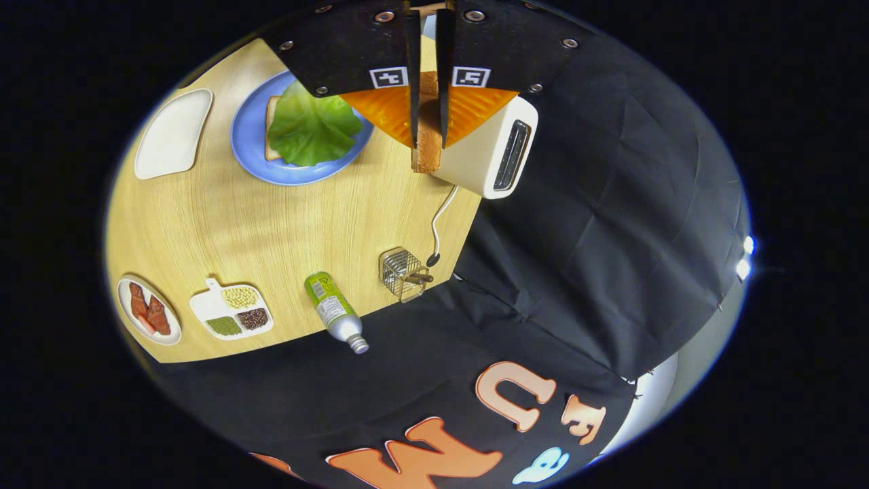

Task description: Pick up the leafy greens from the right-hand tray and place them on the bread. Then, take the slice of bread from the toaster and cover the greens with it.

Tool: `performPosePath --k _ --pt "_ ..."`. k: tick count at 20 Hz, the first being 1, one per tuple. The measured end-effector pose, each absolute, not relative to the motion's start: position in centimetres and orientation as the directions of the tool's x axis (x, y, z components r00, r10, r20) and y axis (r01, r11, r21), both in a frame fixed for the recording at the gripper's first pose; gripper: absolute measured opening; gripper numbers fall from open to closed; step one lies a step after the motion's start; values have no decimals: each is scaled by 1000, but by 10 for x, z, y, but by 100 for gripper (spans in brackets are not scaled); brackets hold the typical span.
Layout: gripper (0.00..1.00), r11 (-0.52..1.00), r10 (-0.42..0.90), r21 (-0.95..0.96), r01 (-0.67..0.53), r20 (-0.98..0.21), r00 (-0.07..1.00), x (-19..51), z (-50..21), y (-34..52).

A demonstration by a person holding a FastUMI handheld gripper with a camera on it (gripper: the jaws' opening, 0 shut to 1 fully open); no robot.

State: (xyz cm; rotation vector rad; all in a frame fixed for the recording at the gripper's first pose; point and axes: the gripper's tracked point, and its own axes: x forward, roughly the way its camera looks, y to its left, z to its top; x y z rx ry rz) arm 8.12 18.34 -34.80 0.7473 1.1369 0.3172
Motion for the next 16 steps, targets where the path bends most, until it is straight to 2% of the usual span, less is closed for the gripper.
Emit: performPosePath --k 16 --pt "9 657 584 700 280 -708 398 51 -432 140"
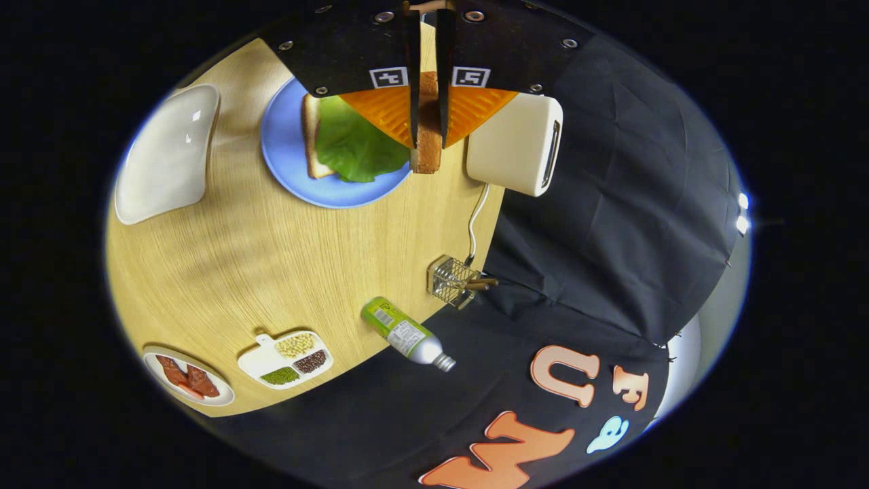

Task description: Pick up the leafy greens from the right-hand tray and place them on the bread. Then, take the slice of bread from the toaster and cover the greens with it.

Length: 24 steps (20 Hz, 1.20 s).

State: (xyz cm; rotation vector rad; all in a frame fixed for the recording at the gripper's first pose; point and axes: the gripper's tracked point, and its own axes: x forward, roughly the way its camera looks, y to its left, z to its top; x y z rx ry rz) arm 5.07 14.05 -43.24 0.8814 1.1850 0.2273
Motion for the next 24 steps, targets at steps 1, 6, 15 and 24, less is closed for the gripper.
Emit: performPosePath --k 1,6,15,24 --pt "9 655 582 697 291 -711 394 49 -438 138" --pt "9 676 545 661 326 -746 382 39 -466 120" --pt "15 765 464 581 280 -797 386 28 -491 104" --pt "33 852 381 492 179 -817 433 35 -479 90"
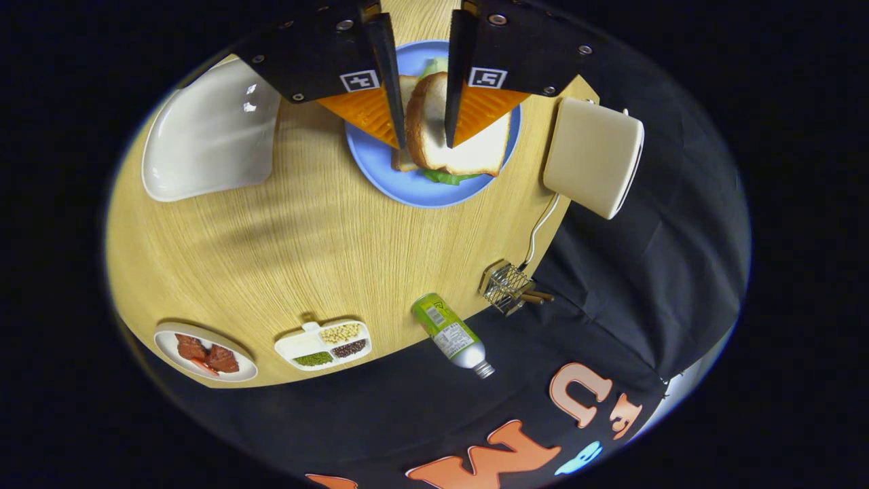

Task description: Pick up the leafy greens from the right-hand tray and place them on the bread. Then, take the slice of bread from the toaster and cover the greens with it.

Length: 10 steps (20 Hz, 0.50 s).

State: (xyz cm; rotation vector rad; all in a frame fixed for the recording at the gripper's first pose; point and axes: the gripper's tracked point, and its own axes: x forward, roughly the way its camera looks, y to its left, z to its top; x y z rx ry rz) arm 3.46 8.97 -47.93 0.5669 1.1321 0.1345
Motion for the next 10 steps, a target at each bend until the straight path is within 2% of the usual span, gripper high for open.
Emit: performPosePath --k 4,10 --pt "48 863 346 482 153 -784 516 52 -446 78" --pt "62 924 199 374 82 -650 733 84 -359 40"
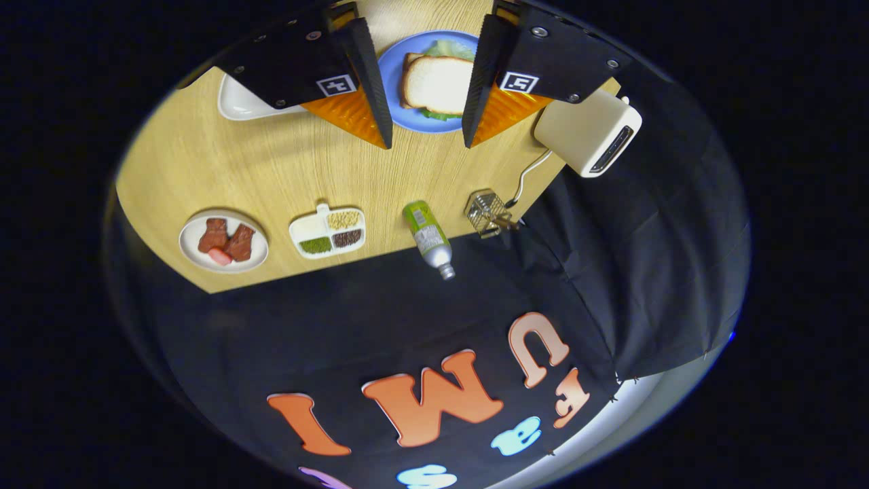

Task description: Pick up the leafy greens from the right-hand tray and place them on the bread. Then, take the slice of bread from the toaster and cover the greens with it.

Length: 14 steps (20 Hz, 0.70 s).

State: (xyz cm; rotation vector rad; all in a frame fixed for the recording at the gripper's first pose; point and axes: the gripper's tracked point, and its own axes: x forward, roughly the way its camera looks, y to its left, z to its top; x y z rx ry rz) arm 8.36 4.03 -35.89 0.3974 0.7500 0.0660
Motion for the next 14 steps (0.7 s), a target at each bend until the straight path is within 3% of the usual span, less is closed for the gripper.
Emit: performPosePath --k 6,14 --pt "81 970 69 238 49 -463 884 86 -252 11" --pt "97 998 6 61 13 -287 958 61 -159 11"
